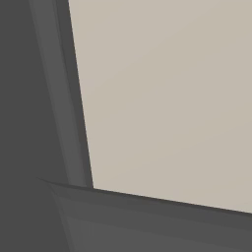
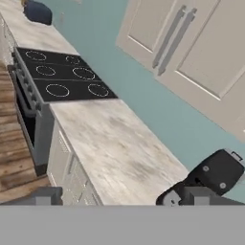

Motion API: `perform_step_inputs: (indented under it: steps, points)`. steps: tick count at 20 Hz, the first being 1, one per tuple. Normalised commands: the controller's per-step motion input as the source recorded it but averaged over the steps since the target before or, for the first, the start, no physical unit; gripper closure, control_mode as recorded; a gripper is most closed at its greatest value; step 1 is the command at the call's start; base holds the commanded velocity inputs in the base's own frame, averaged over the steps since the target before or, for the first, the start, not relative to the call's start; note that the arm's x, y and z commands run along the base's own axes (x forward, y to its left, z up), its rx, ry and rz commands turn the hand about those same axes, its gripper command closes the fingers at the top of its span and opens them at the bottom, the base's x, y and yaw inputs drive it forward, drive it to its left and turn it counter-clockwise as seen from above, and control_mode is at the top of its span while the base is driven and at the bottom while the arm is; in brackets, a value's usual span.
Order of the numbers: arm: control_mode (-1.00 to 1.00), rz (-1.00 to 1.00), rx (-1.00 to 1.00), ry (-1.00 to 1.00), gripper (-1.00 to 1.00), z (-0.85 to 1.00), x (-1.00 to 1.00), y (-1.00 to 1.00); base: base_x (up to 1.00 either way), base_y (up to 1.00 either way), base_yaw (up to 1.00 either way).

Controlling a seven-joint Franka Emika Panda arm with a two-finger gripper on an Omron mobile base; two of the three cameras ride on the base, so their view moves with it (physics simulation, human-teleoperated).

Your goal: Pick the dish brush and soap dispenser from the cabinet and place them on the counter.

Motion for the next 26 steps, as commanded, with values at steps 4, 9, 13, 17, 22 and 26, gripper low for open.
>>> perform_step_inputs:
  steps: [4,9,13,17,22,26]
  points:
    - [-1.00,-0.11,-0.26,-0.03,-1.00,0.08,0.06,0.40,0.00,0.00,0.00]
    - [-1.00,-0.10,-0.21,0.00,-1.00,0.07,0.16,0.13,0.00,0.00,0.00]
    - [-1.00,-0.08,-0.19,0.00,-1.00,0.00,0.35,0.00,0.00,0.00,0.00]
    - [-1.00,-0.09,-0.24,0.00,-1.00,0.00,0.48,0.04,0.00,0.00,0.00]
    - [-1.00,-0.08,-0.23,0.02,-1.00,0.00,0.49,0.00,0.00,0.00,0.00]
    - [-1.00,0.00,-0.27,0.05,-1.00,-0.08,0.44,0.00,0.00,0.00,0.00]
